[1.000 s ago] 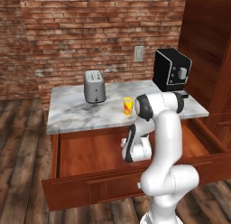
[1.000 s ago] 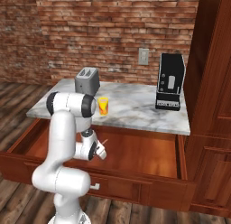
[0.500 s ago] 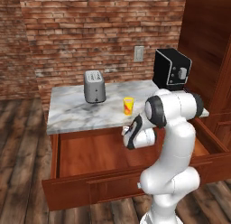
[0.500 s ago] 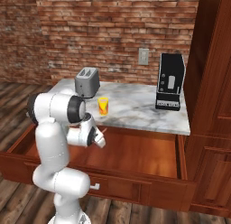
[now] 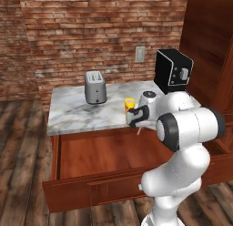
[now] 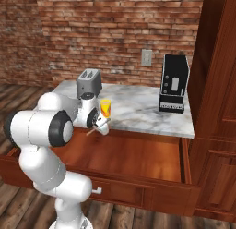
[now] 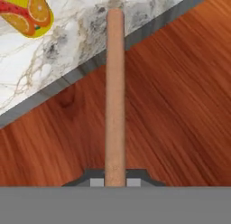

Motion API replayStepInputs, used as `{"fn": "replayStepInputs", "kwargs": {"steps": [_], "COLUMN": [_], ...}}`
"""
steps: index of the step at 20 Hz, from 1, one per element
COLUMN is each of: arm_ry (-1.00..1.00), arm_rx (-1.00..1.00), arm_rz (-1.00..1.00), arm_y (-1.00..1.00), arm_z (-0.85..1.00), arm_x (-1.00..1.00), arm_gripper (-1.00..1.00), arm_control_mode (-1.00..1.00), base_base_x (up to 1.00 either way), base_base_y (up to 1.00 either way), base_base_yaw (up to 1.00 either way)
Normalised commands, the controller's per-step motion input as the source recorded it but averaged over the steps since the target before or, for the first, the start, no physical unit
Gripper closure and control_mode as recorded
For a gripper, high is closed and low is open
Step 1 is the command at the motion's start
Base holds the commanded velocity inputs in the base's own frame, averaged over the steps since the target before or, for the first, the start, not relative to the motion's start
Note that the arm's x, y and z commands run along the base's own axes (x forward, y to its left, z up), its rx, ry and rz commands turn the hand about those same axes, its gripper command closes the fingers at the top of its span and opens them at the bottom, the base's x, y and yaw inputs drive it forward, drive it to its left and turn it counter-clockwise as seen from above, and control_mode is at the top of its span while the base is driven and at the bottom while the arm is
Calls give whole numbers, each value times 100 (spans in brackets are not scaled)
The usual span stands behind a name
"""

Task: Pick up the straw from the left drawer and put it inside the smoothie cup.

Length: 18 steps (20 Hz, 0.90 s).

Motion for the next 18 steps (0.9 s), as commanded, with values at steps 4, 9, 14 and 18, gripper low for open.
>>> {"fn": "replayStepInputs", "kwargs": {"steps": [4, 9, 14, 18], "arm_ry": [-2, -8, -14, -23], "arm_rx": [0, 0, 0, 0], "arm_rz": [0, 0, 3, 9], "arm_y": [-31, -20, -1, 0], "arm_z": [100, 75, 65, 46], "arm_x": [0, 0, 0, 0], "arm_gripper": [100, 100, 100, 100], "arm_control_mode": [-100, -100, -100, -100], "base_base_x": [0, 0, 0, 0], "base_base_y": [0, 0, 0, 0], "base_base_yaw": [0, 0, 0, 0]}}
